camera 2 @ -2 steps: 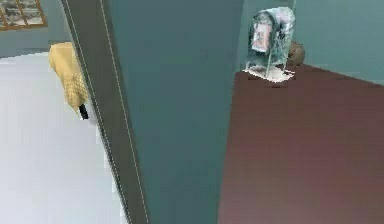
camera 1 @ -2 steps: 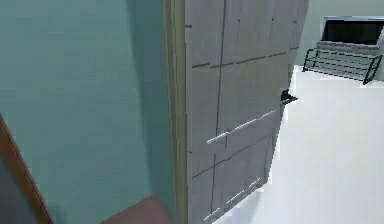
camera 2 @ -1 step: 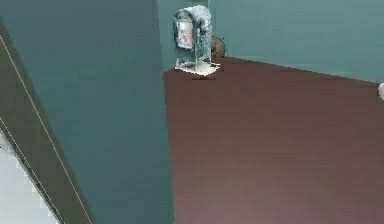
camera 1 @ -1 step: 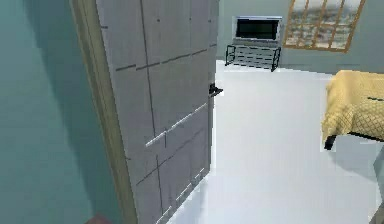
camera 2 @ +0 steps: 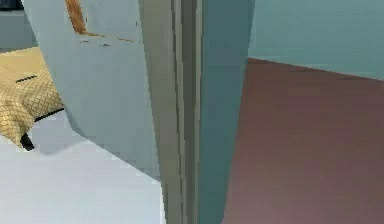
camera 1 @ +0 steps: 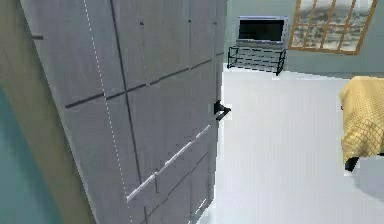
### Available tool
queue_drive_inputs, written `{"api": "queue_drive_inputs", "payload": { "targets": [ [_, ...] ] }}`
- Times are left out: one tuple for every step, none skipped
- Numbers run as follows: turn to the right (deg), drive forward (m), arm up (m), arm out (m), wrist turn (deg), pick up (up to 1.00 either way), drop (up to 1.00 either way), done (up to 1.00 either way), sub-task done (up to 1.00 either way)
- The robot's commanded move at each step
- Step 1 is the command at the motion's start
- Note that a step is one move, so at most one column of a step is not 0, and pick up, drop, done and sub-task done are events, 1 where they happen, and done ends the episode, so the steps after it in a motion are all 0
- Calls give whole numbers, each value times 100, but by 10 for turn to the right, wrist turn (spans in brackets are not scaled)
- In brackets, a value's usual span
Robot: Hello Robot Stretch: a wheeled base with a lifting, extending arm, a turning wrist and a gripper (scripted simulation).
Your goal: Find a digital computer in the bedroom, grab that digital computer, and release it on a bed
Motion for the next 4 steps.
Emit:
{"api": "queue_drive_inputs", "payload": {
  "targets": [
    [270, 0, 0, 0, 0, 0, 0, 0, 0],
    [0, 100, 0, 0, 0, 0, 0, 0, 0],
    [90, 0, 0, 0, 0, 0, 0, 0, 0],
    [0, 30, 0, 0, 0, 0, 0, 0, 0]
  ]
}}
